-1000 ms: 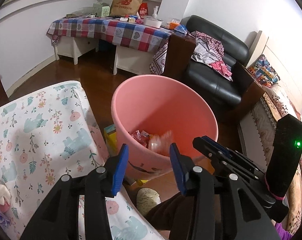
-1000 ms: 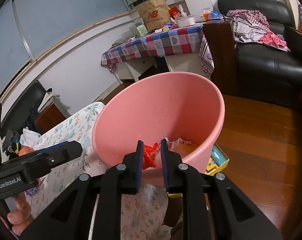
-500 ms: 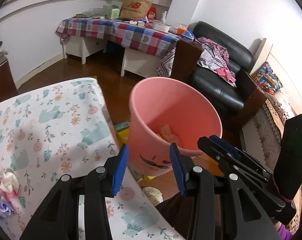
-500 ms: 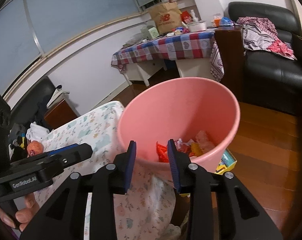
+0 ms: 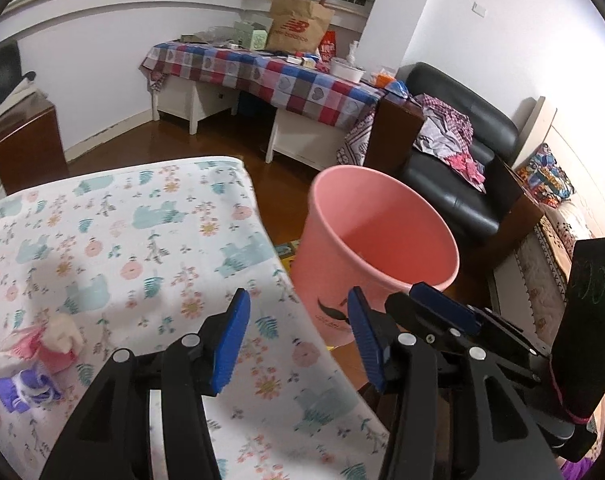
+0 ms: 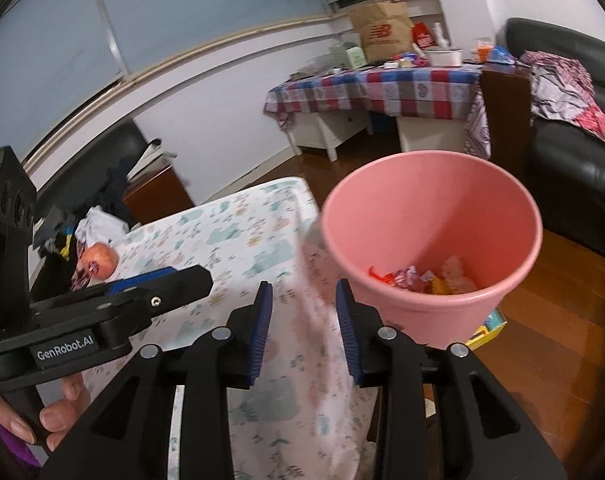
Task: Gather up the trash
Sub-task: 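Move both grippers back over the bed toward the purple bundle and pink wrapper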
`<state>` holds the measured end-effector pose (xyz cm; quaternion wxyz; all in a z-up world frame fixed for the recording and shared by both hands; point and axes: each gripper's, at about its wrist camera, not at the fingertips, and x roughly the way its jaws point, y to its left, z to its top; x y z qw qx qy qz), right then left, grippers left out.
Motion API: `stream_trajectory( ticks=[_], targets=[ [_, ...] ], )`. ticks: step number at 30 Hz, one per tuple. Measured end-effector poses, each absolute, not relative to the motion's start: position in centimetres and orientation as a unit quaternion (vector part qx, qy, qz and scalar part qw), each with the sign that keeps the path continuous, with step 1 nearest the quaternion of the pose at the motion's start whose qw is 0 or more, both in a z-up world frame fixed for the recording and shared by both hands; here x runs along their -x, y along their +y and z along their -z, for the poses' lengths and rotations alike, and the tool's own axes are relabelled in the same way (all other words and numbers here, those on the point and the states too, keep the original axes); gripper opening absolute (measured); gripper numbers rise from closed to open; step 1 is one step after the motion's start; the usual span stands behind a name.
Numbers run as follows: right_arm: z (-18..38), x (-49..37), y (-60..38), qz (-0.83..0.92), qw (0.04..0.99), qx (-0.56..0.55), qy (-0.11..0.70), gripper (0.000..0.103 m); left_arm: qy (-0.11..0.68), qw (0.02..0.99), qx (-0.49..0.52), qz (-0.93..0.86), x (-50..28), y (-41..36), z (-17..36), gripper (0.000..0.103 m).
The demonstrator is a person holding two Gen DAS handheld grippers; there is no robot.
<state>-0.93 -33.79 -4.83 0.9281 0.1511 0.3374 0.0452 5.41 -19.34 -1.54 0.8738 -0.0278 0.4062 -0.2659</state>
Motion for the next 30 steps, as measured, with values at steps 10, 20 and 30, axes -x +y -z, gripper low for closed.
stream_trajectory(
  ticks=[10,20,30],
  targets=[
    [4.4,0.6,-29.2,-0.087,0.925,-0.122,0.349,0.034,0.395,0.89,0.045,0.224,-4.2,-13.1,1.5,0.05],
    [4.9,0.2,-23.4,-0.149,0.914,-0.088,0.368,0.034,0.381,0.906,0.06,0.173,-3.2,-5.4,1.9,0.05],
    [6.2,-0.6,-19.9,-0.18,0.9,-0.073,0.391,0.034,0.39,0.91,0.057,0.131,-2.7,1.2,3.8,0.05]
  ],
)
